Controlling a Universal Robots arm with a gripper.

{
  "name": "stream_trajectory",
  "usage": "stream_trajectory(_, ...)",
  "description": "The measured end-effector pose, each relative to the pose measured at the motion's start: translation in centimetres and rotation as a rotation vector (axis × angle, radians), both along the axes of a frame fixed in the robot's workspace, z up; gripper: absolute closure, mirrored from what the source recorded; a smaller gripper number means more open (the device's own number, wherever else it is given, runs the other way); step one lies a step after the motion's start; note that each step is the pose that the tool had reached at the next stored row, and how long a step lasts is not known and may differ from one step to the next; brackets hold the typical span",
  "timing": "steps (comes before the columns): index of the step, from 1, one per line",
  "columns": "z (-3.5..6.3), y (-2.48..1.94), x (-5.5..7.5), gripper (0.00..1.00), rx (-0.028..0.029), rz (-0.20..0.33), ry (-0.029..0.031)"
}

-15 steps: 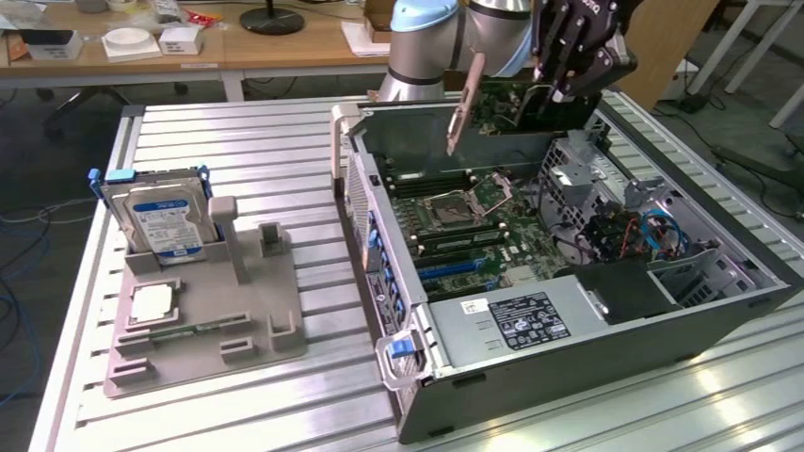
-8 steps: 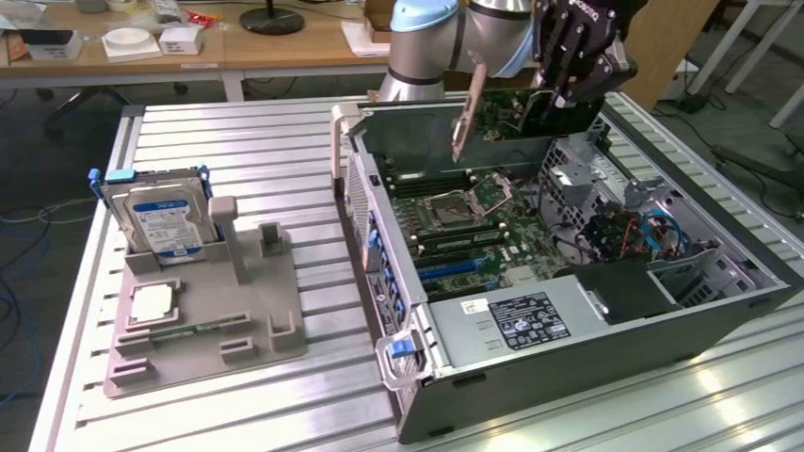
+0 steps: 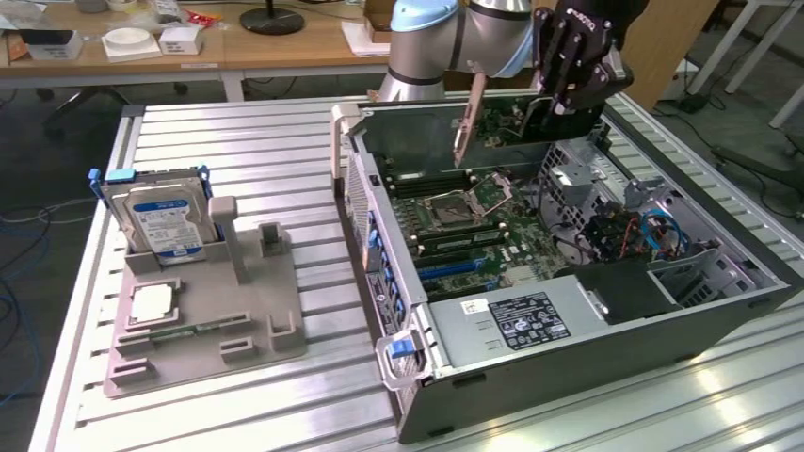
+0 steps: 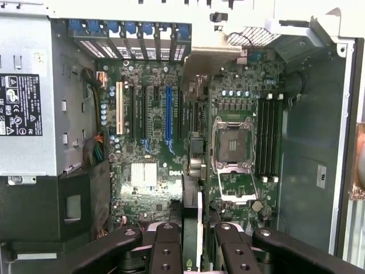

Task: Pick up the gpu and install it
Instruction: 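Insert the gpu into the slot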

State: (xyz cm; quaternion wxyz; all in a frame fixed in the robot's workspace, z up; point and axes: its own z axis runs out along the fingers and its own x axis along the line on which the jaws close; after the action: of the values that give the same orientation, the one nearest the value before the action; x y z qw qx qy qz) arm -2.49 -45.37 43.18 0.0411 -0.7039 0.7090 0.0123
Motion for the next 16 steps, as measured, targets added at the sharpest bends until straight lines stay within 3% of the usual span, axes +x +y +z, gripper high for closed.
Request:
stream_trajectory(3, -0.14, -0.01, -0.11, 0.73, -0.0001, 0.0, -0.0045)
stream_trajectory(7, -0.52, -0.01, 0.31, 0.73, 0.0006, 0.0, -0.003)
stream_trajectory(9, -0.77, -0.02, 0.39, 0.73, 0.0041, 0.0, -0.0028)
stream_trajectory(16, -0.79, -0.01, 0.44, 0.73, 0.0039, 0.0, -0.0026)
